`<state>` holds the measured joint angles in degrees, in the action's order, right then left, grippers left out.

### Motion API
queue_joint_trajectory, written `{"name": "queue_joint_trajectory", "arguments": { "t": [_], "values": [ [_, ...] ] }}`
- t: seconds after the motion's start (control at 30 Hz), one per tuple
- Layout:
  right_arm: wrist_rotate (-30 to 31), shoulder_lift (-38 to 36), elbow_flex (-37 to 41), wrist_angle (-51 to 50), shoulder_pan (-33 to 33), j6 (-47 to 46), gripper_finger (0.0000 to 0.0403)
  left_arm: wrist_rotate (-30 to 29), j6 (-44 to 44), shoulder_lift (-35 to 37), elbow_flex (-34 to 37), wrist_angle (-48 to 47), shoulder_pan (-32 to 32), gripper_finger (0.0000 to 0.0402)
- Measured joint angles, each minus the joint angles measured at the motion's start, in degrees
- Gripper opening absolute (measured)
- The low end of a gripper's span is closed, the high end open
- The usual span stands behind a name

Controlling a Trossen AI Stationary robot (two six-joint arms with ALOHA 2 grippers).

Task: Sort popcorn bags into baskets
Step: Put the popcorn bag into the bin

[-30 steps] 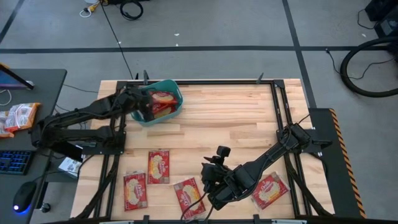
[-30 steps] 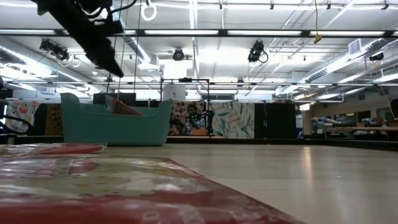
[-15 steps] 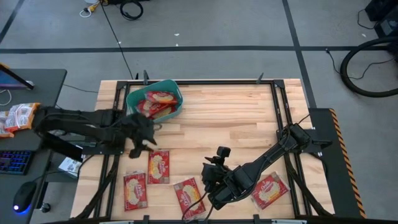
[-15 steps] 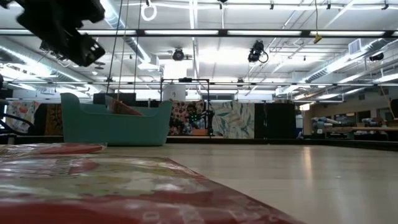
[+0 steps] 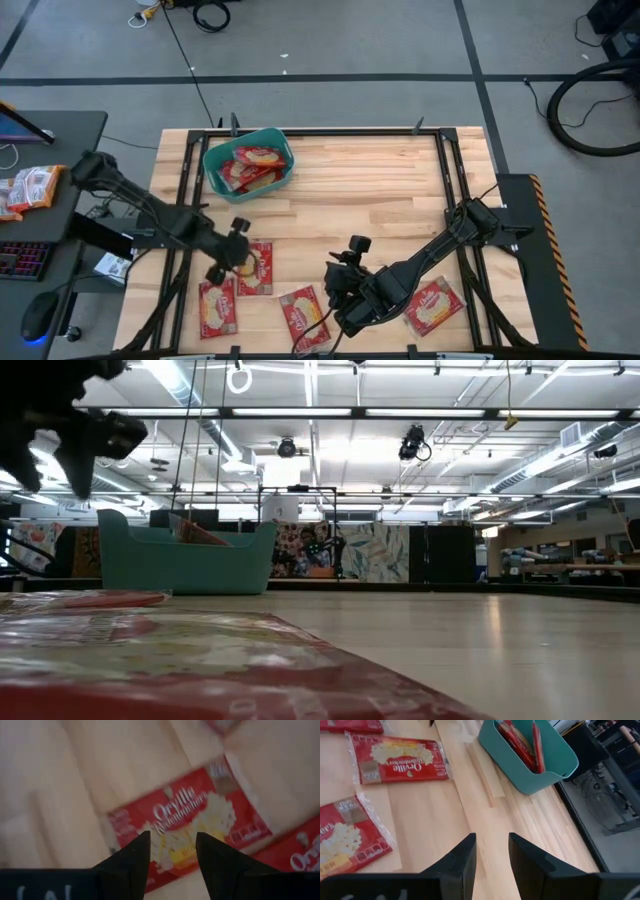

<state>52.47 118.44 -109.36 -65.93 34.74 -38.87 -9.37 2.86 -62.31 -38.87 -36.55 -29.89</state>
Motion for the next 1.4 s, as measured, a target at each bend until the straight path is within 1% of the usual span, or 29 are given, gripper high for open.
{"name": "queue_joint_trajectory", "arguments": {
  "t": [0.1,0.3,0.4,0.6,0.7,0.77,0.83,0.9,1.07,1.13,1.2,1.27,1.3,1.37,1.4],
  "values": [
    [-0.4,-0.1,2.3,2.0,-0.1,0.0,0.0119,0.1,1.3,-4.9,-0.2,-0.1,-0.9,0.0162],
    [-4.2,0.0,5.6,4.6,-0.5,-0.6,0.0119,2.9,0.5,-12.1,-0.2,0.2,-1.0,0.0162],
    [-4.8,0.0,6.1,5.3,-0.4,-0.6,0.0119,3.0,-3.1,-15.2,-0.2,1.9,-1.0,0.0162],
    [-4.9,0.0,6.1,6.4,-0.4,-0.1,0.0119,2.7,-13.5,-20.0,-0.3,4.2,-1.0,0.0162],
    [-5.2,0.0,6.1,6.7,-0.4,0.0,0.0119,1.2,-16.8,-22.0,-0.5,4.8,-1.0,0.0162],
    [-5.2,0.0,6.1,7.0,-0.4,0.5,0.0119,-1.6,-16.6,-23.3,-0.6,6.5,-1.0,0.0162],
    [-5.2,0.0,6.1,7.4,-0.4,0.9,0.0119,-5.1,-13.7,-24.2,-0.5,9.3,-1.0,0.0162],
    [-5.3,0.0,6.1,7.2,-0.4,1.1,0.0119,-8.1,-8.6,-24.7,-0.4,12.8,-0.7,0.0162],
    [-5.4,0.0,6.1,7.5,-0.4,1.3,0.0119,-13.3,9.3,-24.8,-0.2,21.6,1.5,0.0162],
    [-5.5,0.0,6.1,7.7,-0.4,1.3,0.0119,-16.1,18.0,-24.8,-0.2,23.2,3.0,0.0162],
    [-5.6,0.0,6.1,7.8,-0.4,1.3,0.0119,-18.2,24.1,-24.8,-0.2,24.0,4.6,0.0162],
    [-5.7,0.0,6.1,7.8,-0.4,1.3,0.0119,-18.3,25.1,-24.8,-0.2,25.2,6.4,0.0162],
    [-5.7,0.0,6.1,7.8,-0.4,1.4,0.0119,-16.8,23.5,-24.5,-0.2,25.9,7.0,0.0162],
    [-5.8,0.0,6.1,7.8,-0.4,1.4,0.0119,-11.8,17.7,-23.5,-0.3,27.3,8.0,0.0162],
    [-5.8,0.0,6.1,7.8,-0.4,1.5,0.0119,-8.1,14.3,-23.4,-0.7,27.5,8.2,0.0162]
  ]
}}
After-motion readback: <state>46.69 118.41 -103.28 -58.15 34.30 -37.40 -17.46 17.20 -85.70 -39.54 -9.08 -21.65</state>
